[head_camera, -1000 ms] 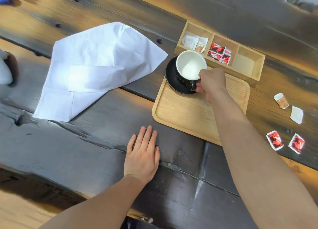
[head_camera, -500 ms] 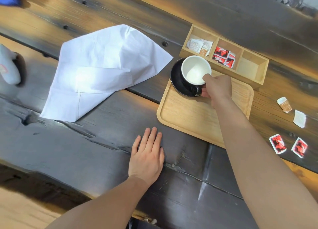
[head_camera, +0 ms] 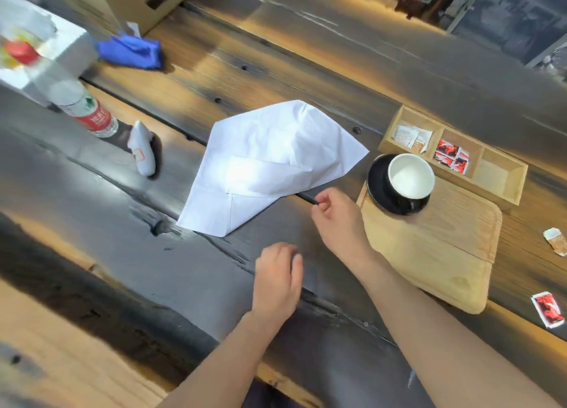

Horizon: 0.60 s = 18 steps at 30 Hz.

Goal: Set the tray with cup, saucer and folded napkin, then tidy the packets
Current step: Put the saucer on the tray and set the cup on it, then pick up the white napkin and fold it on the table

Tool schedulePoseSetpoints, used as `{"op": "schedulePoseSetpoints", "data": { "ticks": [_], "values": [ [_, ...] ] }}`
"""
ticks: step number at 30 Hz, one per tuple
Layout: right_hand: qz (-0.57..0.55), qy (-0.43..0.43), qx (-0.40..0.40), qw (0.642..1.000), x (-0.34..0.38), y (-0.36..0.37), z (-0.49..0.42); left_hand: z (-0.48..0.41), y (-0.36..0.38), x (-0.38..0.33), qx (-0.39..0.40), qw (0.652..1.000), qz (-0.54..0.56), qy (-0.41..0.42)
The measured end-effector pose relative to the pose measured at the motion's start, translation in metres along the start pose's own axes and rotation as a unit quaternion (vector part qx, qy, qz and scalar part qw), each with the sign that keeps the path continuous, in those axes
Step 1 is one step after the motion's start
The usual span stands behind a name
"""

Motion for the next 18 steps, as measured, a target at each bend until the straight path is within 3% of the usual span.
{"op": "schedulePoseSetpoints", "data": {
  "ticks": [3,5,7,11,18],
  "values": [
    [0.051,-0.052,0.099,0.992,0.032,0.046,-0.009,-0.03,-0.057,0.057,-0.103,0.989,-0.024,-0.1],
    [0.099,-0.082,0.145,0.981,0.051,0.075,-0.021,-0.047,-0.087,0.094,-0.089,0.983,-0.068,-0.148],
    [0.154,-0.099,0.172,0.968,0.064,0.101,-0.037,-0.063,-0.109,0.124,-0.02,0.976,-0.138,-0.168],
    [0.274,-0.129,0.191,0.934,0.076,0.142,-0.068,-0.082,-0.127,0.161,0.116,0.953,-0.278,-0.046],
    [0.402,-0.176,0.182,0.88,0.072,0.176,-0.074,-0.094,-0.142,0.173,0.098,0.916,-0.358,0.154]
  ]
}}
Point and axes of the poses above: each hand's wrist, its own z-axis away from the middle knuckle, its own y-axis out of the palm, x = y × z, the point moved 1 cm from there along -z, towards the middle knuckle, and after that the axes turned 11 degrees about -z, right-handed, at the moved point
